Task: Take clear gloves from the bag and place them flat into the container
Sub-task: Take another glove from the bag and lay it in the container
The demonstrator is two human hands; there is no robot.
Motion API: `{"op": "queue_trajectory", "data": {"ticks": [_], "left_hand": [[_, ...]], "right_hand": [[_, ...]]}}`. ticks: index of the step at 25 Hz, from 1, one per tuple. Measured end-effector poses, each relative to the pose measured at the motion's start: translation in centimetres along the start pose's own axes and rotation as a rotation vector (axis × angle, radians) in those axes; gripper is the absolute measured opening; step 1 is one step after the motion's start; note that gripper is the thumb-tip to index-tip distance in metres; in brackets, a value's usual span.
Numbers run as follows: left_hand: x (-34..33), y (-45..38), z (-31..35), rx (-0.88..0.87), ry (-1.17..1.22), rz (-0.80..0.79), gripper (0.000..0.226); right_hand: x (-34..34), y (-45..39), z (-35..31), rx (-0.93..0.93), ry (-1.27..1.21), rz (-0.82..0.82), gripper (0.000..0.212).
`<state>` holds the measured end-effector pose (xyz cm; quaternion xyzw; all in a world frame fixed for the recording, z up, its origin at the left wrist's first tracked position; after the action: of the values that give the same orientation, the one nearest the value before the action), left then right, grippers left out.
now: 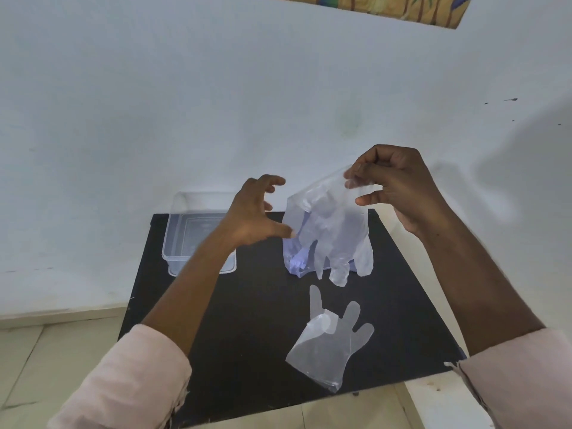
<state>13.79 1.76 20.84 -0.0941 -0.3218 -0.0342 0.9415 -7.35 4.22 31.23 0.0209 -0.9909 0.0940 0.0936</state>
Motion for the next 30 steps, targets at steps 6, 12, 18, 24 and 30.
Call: {"op": "queue_trajectory", "data": {"ticks": [6,12,18,24,30], "left_hand": [[0.4,0.5,2.8,-0.102,0.348,0.154,0.046],[0.6,-0.5,2.6,-0.006,0.555,-0.003,0.013],[1.7,-0.2,2.8,0.052,0.703,-0.036,0.015],[3.9,0.9,0.3,0.101,0.73,0.016,0.015],[6.3,1.6,-1.6,0.103,0.612,0.029,0.016]], "right_hand": [[-0.7,0.0,-0.2,0.013,0.014,-0.013,0.01],[0.3,0.5,0.1,0.01,0.085,0.042,0.015],[-0.1,0.7,1.8,-0.025,-0.04,0.102,0.009],[-2.9,1.1,2.9,-0.033,-0.178,0.144,0.01],[-7.1,0.0,2.9,-0.047,-0.135,0.035,0.009]]}}
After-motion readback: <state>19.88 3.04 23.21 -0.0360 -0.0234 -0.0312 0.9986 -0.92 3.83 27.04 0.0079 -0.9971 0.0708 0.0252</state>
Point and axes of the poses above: each hand's wrist, its own y-axis away from the middle knuckle, its own x-axis out of the back of the hand, z = x × y, the point moved 10 cm from there along -y, towards the middle knuckle, and after that the axes turned 9 degrees about -y, right-handed, at the moved point
